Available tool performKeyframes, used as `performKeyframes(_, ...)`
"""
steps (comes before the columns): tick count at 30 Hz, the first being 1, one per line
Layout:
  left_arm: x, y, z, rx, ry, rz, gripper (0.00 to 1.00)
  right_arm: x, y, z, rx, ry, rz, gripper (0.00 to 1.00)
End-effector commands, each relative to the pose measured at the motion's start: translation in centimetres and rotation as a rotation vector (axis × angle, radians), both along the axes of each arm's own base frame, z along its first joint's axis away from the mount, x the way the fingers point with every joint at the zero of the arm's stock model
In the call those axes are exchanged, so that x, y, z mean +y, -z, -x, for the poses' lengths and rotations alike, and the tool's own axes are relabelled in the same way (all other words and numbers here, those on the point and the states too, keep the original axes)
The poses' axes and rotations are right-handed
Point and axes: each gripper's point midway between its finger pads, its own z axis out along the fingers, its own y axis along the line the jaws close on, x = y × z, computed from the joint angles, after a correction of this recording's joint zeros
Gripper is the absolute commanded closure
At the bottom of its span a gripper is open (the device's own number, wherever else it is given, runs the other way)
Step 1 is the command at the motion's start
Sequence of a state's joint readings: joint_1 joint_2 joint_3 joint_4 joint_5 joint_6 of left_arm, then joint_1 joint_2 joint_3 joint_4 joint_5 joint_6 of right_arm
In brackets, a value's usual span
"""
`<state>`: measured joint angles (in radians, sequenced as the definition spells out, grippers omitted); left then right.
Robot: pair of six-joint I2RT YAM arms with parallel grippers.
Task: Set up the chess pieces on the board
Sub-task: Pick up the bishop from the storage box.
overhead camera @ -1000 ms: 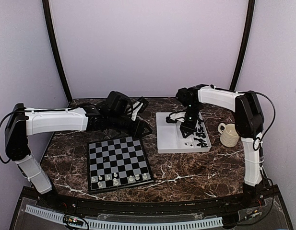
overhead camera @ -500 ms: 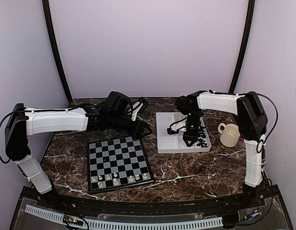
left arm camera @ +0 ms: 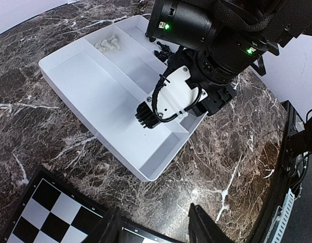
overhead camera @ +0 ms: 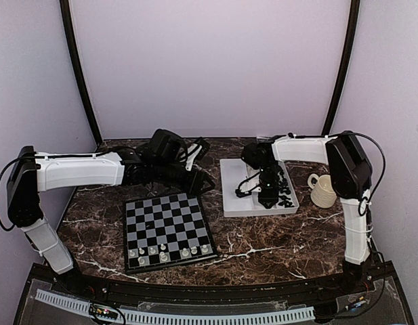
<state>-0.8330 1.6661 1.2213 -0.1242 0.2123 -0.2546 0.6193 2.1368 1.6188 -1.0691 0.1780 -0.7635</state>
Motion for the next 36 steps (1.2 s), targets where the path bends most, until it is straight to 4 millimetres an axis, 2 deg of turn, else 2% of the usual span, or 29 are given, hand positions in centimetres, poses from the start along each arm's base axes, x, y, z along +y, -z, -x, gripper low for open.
performKeyframes(1,0.1,-1.2,-0.4,-0.025,-0.001,0.019,0.53,0.0,0.9,-0.9,-0.038,-0.024,0.030,0.64)
performKeyframes(6,0.0,-1.2,-0.3,-0.018,0.002,0.026,0.53,2.3,0.2,-1.2,-0.014,-0.001,-0.088,0.71)
performKeyframes(9,0.0,-1.3,-0.2,-0.018,0.001,0.029,0.53,3.1,0.0,-1.8,0.004,0.039,-0.152,0.72)
performKeyframes(17,-0.3,-1.6,-0.2,-0.016,0.010,0.038,0.53,3.4,0.5,-3.4,0.067,0.212,-0.276,0.84)
performKeyframes(23,-0.5,-1.6,-0.2,-0.010,0.012,0.043,0.53,3.4,-0.7,-4.6,0.039,0.279,-0.347,0.91)
performKeyframes(31,-1.2,-1.3,-0.3,0.009,0.031,0.052,0.53,3.5,-1.6,-4.2,0.058,0.305,-0.415,0.94)
performKeyframes(36,-1.9,-0.8,0.0,0.030,0.066,0.070,0.53,3.0,-3.8,-3.8,0.029,0.306,-0.443,0.94)
